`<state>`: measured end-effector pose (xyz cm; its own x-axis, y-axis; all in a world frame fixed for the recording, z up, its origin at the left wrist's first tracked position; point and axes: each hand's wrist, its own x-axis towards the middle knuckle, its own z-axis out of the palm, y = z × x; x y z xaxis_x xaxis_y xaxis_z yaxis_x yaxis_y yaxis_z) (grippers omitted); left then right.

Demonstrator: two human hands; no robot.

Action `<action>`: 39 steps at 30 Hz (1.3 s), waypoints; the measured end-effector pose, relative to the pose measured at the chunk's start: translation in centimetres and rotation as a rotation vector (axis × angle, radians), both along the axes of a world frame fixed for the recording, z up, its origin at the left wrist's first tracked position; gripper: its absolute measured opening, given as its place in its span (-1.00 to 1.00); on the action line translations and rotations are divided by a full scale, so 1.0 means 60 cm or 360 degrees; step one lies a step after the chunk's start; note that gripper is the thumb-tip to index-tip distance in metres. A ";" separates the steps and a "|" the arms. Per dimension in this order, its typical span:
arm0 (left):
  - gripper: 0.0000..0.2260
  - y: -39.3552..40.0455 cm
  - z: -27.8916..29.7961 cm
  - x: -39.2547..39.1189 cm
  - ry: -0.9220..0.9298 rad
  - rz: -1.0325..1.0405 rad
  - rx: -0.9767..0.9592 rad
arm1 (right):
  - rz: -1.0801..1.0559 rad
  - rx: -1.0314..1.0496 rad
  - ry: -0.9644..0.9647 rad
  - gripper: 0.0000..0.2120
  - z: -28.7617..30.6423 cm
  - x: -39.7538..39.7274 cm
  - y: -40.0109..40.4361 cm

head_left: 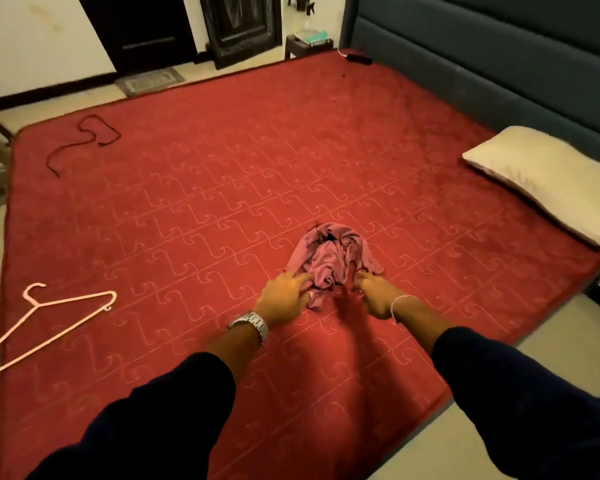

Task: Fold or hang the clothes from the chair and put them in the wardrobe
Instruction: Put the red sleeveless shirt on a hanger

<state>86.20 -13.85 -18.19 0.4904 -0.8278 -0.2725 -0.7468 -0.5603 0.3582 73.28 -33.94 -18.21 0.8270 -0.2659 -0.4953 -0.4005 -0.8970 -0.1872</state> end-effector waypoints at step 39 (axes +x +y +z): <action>-0.89 -0.140 0.100 0.133 0.0819 0.0823 -0.1079 | -0.0167 0.0634 -0.1557 -0.97 0.165 0.236 -0.013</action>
<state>94.21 -22.22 -12.18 0.7896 -0.6051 -0.1016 -0.1324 -0.3297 0.9347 87.42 -34.70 -8.31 0.8950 -0.3243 0.3063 0.0116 -0.6695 -0.7427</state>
